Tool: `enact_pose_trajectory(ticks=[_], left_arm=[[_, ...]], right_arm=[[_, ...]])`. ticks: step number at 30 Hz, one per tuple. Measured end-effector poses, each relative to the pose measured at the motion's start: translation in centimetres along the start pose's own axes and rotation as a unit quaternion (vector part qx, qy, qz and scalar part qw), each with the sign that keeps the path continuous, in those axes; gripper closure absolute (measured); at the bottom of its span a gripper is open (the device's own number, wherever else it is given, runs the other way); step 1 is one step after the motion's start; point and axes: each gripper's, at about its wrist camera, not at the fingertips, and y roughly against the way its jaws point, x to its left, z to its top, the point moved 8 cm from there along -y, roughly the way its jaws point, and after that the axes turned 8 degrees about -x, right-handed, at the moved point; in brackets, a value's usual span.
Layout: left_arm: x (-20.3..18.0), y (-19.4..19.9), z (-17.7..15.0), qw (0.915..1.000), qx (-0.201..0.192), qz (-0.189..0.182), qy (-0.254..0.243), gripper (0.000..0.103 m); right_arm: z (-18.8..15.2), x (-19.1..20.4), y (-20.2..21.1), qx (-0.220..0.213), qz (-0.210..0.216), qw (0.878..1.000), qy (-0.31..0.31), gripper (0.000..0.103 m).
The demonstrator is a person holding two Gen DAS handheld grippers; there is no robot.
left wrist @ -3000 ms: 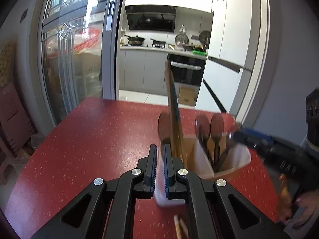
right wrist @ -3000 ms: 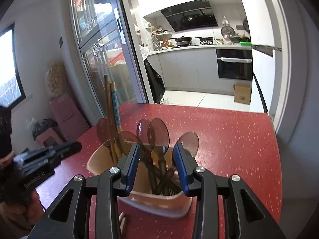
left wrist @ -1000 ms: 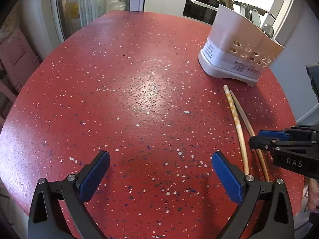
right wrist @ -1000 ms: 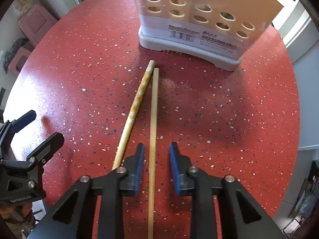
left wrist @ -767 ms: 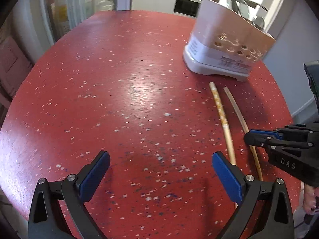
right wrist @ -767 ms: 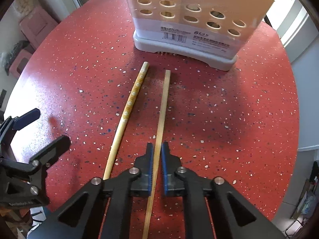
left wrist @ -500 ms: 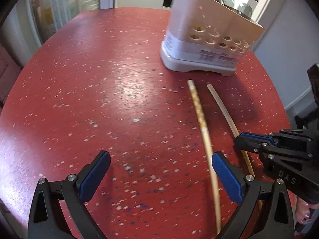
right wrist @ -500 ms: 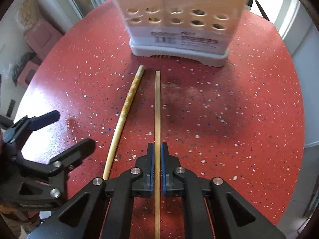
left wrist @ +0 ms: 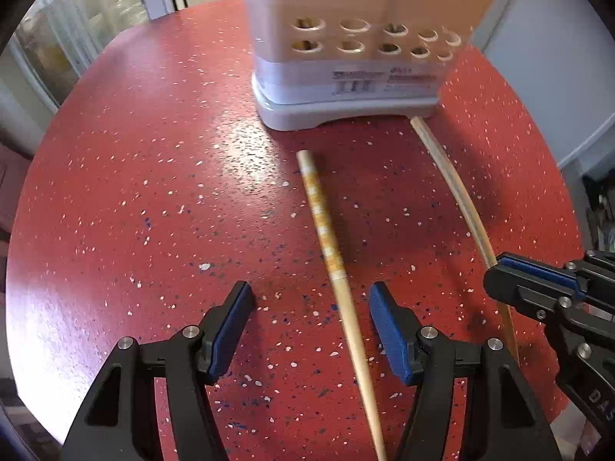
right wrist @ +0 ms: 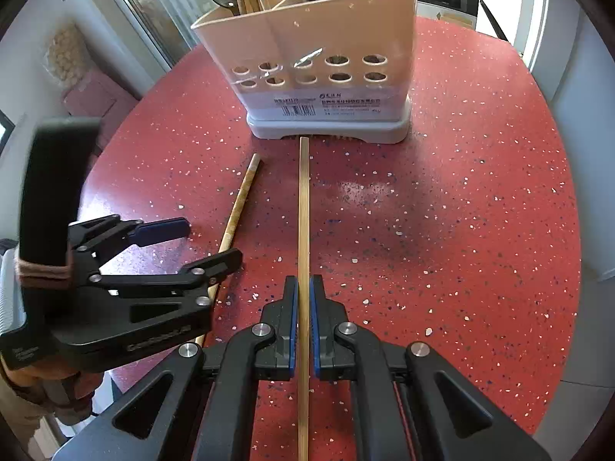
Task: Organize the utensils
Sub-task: 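Grasp a plain wooden chopstick with the right tool while the left tool grasps the yellow-patterned chopstick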
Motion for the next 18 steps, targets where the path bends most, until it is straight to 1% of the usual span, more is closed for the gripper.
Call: enact_pose_trajectory(ticks=[3,7,9,10,12,13,15,18], left_arm=[[-1.3,-0.8,0.7,0.9997,0.011,0.008,-0.020,0.014],[-2.0,-1.1,1.3,0.9995,0.022,0.007,-0.022,0.014],[-2.8,-0.9,1.7,0.9993,0.027,0.006,-0.024,0.015],[-2.9,-1.0,1.8,0.9992,0.030,0.002,-0.025,0.018],[-2.9,-0.9,2.2,0.9989,0.030,-0.001,-0.035,0.040],[-3.1,-1.0,2.5,0.9989,0.032,-0.002,-0.036,0.045],[-3.3,-1.0,2.8,0.9988,0.031,-0.004,-0.037,0.063],[-2.8,-0.5,2.7,0.9994,0.021,-0.022,-0.019,0.067]], right_arm=[[-0.3,0.1,0.2,-0.005,0.006,1.000,-0.004,0.097],[-0.1,0.3,0.9,-0.011,0.011,1.000,-0.009,0.097],[-0.4,0.1,1.5,-0.014,0.013,1.000,-0.011,0.097],[-0.4,0.1,1.6,-0.016,0.015,1.000,-0.012,0.097],[-0.6,-0.3,2.3,-0.019,0.017,1.000,-0.013,0.097],[-0.6,-0.3,2.4,-0.020,0.018,1.000,-0.014,0.097],[-0.7,-0.4,2.6,-0.022,0.019,0.999,-0.016,0.097],[-0.7,-0.8,3.3,-0.026,0.020,0.999,-0.019,0.097]])
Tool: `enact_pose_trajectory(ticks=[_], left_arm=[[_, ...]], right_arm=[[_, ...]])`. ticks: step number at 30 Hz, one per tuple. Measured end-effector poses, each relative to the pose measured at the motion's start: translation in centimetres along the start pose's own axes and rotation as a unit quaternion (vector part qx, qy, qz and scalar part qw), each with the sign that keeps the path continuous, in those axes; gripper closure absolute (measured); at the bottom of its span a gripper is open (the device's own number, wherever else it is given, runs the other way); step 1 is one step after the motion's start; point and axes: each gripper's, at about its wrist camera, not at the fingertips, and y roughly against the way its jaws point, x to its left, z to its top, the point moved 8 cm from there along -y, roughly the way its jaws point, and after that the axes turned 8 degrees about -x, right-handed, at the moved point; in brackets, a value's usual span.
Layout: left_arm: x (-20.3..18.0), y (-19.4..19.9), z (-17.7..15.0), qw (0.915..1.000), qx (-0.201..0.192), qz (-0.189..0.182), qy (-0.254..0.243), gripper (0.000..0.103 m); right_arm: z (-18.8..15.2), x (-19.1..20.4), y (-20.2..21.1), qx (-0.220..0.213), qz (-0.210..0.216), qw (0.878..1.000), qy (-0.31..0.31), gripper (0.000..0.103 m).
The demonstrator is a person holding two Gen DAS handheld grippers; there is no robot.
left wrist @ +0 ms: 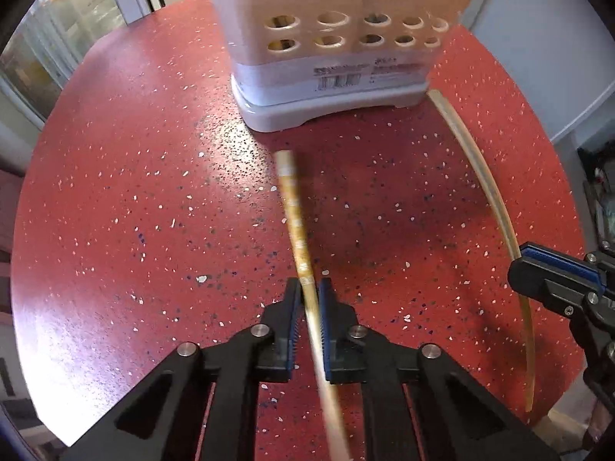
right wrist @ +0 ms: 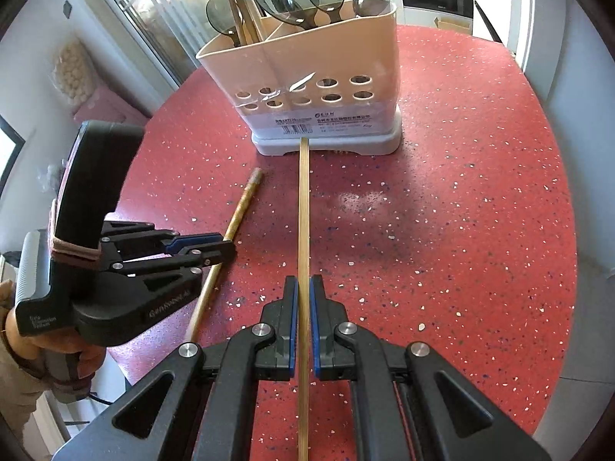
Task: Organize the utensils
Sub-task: 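Grasp a plain wooden chopstick with the right tool while the left tool grasps the yellow-patterned chopstick, then carry both chopsticks up toward the caddy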
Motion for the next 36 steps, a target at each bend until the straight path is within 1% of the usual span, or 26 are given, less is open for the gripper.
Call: enact_pose_trajectory(ticks=[2,5,6,7,10,12,14,15,17,18,20,22,23,29,30,36], left_arm=[[0.5,0.9,-0.7,0.9995,-0.017,-0.015,0.023,0.067],[1.1,2.3,-1.4,0.9977,-0.056,-0.019,0.032,0.067],[1.0,3.1,-1.4,0.9961,-0.078,-0.019,0.035,0.067],[1.0,3.8,-1.8,0.9947,-0.092,-0.023,0.039,0.067],[1.3,6.5,-1.9,0.9868,-0.148,-0.035,0.055,0.067],[1.4,8.4,-1.7,0.9808,-0.181,-0.036,0.063,0.067],[1.7,10.1,-1.7,0.9757,-0.204,-0.041,0.070,0.067],[1.7,11.2,-1.5,0.9719,-0.220,-0.040,0.073,0.067],[2.4,13.0,-2.0,0.9671,-0.240,-0.040,0.076,0.067],[2.4,14.0,-1.7,0.9635,-0.252,-0.041,0.079,0.067],[3.8,15.1,-1.7,0.9593,-0.266,-0.045,0.083,0.067],[3.9,16.6,-1.0,0.9540,-0.283,-0.048,0.088,0.067],[4.3,17.7,-1.1,0.9519,-0.289,-0.050,0.089,0.067],[5.1,21.8,2.2,0.9366,-0.334,-0.062,0.087,0.067],[5.3,21.6,2.4,0.9349,-0.339,-0.062,0.086,0.067],[5.7,23.7,7.9,0.9204,-0.377,-0.066,0.082,0.067]], right_arm=[[0.1,-0.1,0.5,-0.006,0.004,1.000,-0.003,0.097],[0.2,-0.2,1.1,-0.017,0.010,1.000,-0.007,0.097],[0.2,-0.3,1.4,-0.021,0.012,1.000,-0.008,0.097],[0.2,-0.4,1.6,-0.025,0.014,1.000,-0.008,0.097],[0.2,-0.7,2.6,-0.042,0.020,0.999,-0.009,0.097],[0.3,-0.8,3.1,-0.053,0.024,0.998,-0.009,0.097],[0.4,-0.7,3.6,-0.064,0.027,0.998,-0.007,0.097],[0.6,-0.4,3.4,-0.069,0.028,0.997,-0.006,0.097],[1.0,-0.2,3.9,-0.085,0.028,0.996,-0.001,0.097],[1.4,0.0,4.0,-0.092,0.029,0.995,0.000,0.097],[2.1,0.3,4.8,-0.107,0.033,0.994,0.002,0.097],[2.9,0.6,5.6,-0.121,0.034,0.992,0.005,0.097],[3.4,0.7,5.8,-0.127,0.035,0.991,0.006,0.097],[7.3,1.2,8.2,-0.176,0.040,0.984,0.011,0.097],[7.9,1.3,8.4,-0.183,0.040,0.982,0.012,0.097],[13.1,1.7,10.0,-0.224,0.040,0.974,0.019,0.097]])
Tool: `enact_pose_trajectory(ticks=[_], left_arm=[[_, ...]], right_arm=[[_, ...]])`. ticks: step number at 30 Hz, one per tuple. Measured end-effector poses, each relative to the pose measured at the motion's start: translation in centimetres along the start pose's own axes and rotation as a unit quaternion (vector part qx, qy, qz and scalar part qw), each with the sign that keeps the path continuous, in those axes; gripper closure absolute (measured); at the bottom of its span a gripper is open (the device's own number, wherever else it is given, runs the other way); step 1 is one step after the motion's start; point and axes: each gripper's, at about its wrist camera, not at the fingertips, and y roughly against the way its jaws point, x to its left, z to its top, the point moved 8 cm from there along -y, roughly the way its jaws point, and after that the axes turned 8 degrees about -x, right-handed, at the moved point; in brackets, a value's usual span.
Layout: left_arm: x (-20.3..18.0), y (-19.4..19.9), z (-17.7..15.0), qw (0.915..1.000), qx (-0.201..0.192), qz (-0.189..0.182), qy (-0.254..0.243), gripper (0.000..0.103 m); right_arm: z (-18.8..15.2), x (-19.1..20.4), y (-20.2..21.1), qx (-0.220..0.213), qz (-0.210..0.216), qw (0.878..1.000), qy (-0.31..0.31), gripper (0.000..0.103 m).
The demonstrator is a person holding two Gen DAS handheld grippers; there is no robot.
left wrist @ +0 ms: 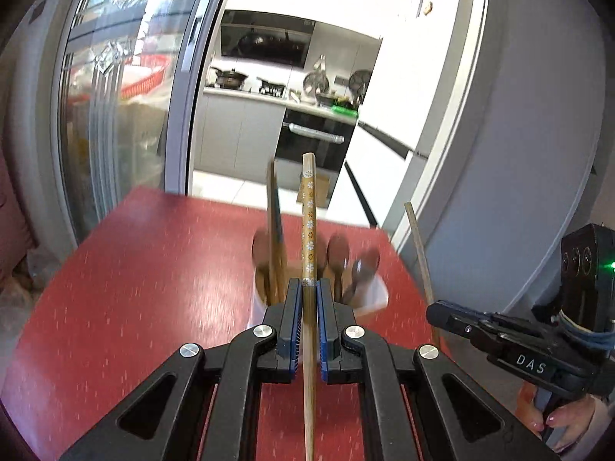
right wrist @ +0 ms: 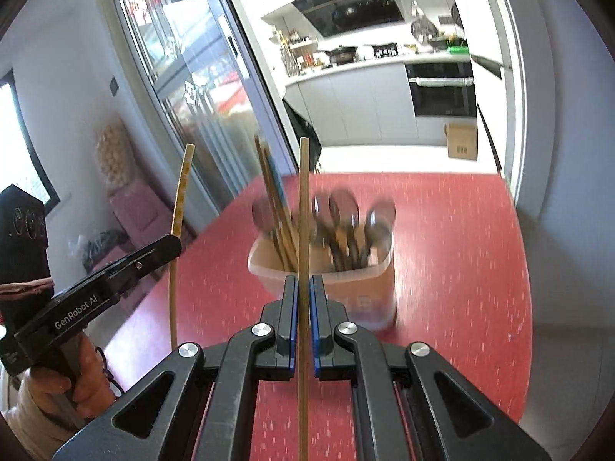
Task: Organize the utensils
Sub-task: 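Carry both chopsticks up toward the caddy, then lower both chopsticks into the caddy and open both tools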
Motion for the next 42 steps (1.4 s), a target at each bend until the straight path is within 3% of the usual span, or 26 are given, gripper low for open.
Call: enact_pose_trajectory(ticks=[10,19,28,42], left_arm=[[0.8,-7.1,5.8,0.9989,-0.044,0.009,-0.009,0.067],[2.4,-12.6,7.3,0.9975,-0.064,0.029,-0.002,0.067],[3.1,-14.8,6.3,0.9945,-0.093,0.047,-0.007,0.067],[2.9,-13.5,2.5,0.9901,-0.110,0.076,-0.043,0.067]], right_arm=[[7.7,-0.8,-4.4,-0.064,-0.003,0.998,0.009,0.097],[10.7,-1.6,-9.4,-0.108,-0.020,0.993,0.051,0.097],[9.3,-2.3,-12.6,-0.129,-0.037,0.986,0.097,0.097],[4.8,-1.4,-12.2,-0.139,-0.043,0.977,0.157,0.097]])
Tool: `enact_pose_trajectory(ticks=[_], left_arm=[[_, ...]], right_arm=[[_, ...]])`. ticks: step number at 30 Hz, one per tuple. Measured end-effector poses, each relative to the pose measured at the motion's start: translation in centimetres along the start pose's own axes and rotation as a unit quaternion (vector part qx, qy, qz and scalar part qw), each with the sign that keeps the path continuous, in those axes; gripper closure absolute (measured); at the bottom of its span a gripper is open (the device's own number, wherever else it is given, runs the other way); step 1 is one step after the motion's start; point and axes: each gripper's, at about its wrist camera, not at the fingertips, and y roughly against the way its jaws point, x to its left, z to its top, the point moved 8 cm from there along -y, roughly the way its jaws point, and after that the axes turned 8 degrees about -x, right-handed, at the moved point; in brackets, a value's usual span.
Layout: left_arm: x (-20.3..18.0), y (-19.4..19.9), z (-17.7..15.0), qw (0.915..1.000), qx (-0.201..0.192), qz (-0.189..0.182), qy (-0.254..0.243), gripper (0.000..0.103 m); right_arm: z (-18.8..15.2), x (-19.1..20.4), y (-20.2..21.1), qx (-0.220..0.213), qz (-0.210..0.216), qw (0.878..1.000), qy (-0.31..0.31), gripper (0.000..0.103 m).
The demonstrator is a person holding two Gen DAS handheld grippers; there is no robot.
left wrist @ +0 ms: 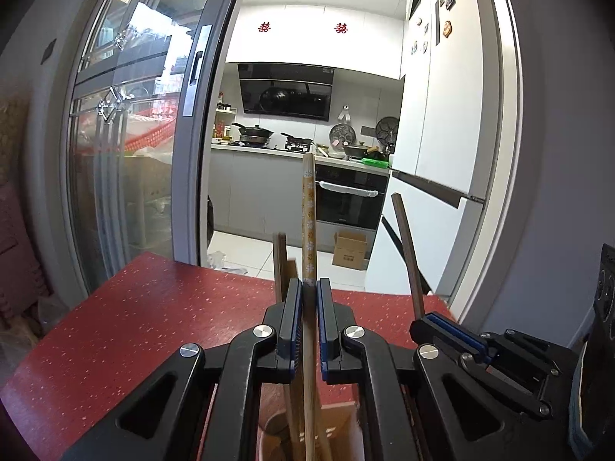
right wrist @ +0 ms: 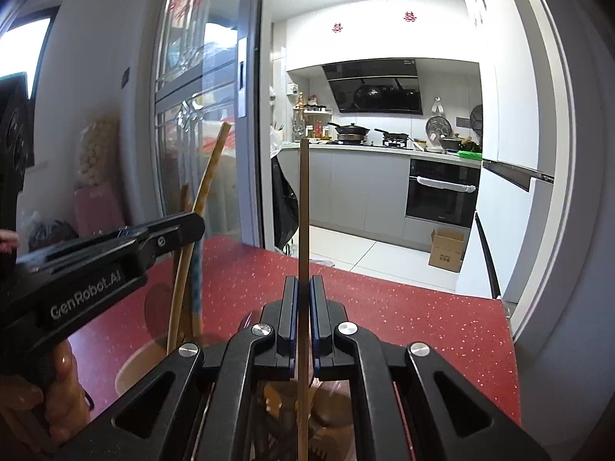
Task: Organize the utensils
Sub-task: 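Lower both chopsticks into the caddy and open both tools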
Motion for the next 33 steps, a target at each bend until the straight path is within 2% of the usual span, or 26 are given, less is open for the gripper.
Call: enact_pose_trajectory(ticks=[7,13,17,23,25,27,33], left_arm=[[0.2,1.1,-1.3,0.9995,0.020,0.015,-0.019,0.067],[0.3,1.7,-1.4,0.9986,0.035,0.023,-0.032,0.067],[0.7,1.7,-1.7,0.9978,0.053,0.029,-0.029,0.067],[1.3,2.6,-1.7,0.9972,0.059,0.038,-0.025,0.067],[1.4,2.9,-1.7,0.9971,0.062,0.039,-0.022,0.067],[1.6,3.1,-1.6,0.9968,0.065,0.040,-0.022,0.067],[1.8,4.3,-1.5,0.9963,0.070,0.044,-0.022,0.067]], right_arm=[[-1.5,0.9,1.0,0.016,0.009,1.000,0.007,0.097],[-1.8,0.1,1.2,0.038,0.014,0.999,-0.020,0.097],[-2.1,-0.5,1.1,0.057,0.018,0.997,-0.043,0.096],[-2.5,0.0,1.3,0.079,0.029,0.995,-0.045,0.095],[-2.4,0.0,1.5,0.083,0.030,0.995,-0.053,0.091],[-2.3,-0.2,1.9,0.085,0.031,0.994,-0.066,0.080],[-1.7,-0.4,3.5,0.084,0.029,0.993,-0.080,0.076]])
